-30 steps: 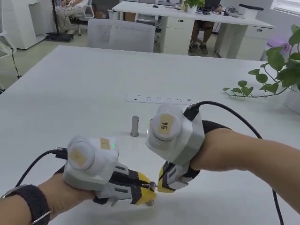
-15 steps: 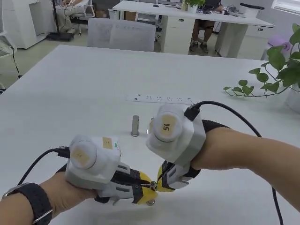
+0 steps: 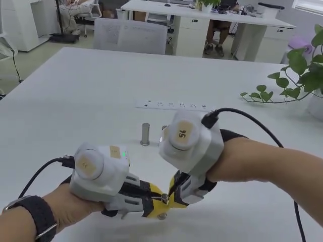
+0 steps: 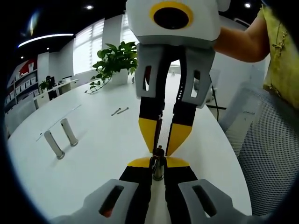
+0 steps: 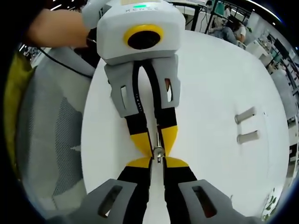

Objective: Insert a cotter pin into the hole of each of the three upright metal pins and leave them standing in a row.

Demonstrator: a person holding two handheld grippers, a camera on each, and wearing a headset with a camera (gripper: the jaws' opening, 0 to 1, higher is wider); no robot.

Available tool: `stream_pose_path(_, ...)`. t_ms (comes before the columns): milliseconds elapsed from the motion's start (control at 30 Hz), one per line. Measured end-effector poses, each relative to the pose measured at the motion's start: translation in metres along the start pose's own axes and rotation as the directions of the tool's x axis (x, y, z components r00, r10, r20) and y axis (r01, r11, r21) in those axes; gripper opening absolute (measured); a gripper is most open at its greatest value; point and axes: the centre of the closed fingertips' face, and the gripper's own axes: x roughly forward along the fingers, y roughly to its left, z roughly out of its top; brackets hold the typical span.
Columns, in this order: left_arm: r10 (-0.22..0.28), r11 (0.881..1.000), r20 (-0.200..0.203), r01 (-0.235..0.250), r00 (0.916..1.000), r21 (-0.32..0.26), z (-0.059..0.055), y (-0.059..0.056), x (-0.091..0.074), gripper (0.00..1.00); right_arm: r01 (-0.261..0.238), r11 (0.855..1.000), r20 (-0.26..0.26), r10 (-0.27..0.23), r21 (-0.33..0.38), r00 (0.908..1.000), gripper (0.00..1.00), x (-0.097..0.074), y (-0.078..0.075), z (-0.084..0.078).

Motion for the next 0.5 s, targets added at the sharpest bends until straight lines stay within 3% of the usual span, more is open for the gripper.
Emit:
stream_pose_path(233, 0.003, 1.0, 0.001, -0.003, 1.0, 0.002, 0.0, 0.001, -0.001, 0.07, 0.018, 0.999, 0.026, -0.019, 0.036, 0.9995, 0.14, -0.009, -0.002, -0.008)
stream_pose_path(500, 0.016, 1.0, 0.0, -0.016, 0.9999, -0.015, -0.004, 0.008, -0.009, 0.07, 0.039, 0.987, 0.095, -0.054, 0.157, 0.994, 0.13, -0.022, -0.009, -0.023)
